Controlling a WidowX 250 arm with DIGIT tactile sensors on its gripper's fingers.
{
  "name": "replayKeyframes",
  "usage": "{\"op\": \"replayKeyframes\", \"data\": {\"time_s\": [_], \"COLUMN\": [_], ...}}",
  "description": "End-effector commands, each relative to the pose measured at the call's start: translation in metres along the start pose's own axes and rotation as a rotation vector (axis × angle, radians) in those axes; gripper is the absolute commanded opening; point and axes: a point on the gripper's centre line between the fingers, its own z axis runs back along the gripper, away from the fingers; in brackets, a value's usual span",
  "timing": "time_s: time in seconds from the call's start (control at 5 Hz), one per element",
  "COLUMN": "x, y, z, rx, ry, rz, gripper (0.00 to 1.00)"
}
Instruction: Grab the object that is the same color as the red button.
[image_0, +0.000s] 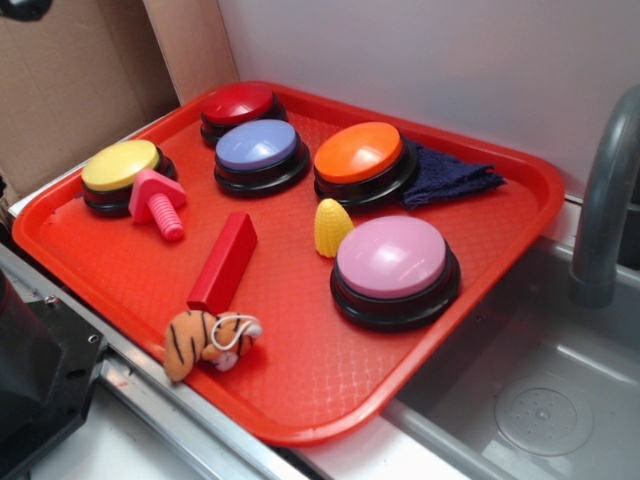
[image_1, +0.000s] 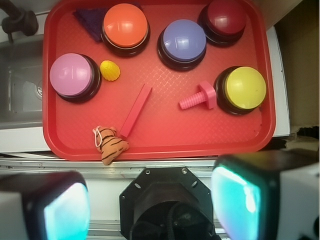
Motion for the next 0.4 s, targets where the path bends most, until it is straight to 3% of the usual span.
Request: {"op": "replayKeyframes", "data": {"time_s": [0.0,0.2], "x": [0.000,0.006], "y": [0.000,-0.005], "z": [0.000,-0.024], "rx": [0.000,0.041], "ry": [0.000,-0.003], "rz": [0.000,0.135], "gripper": [1.00,1.00]}}
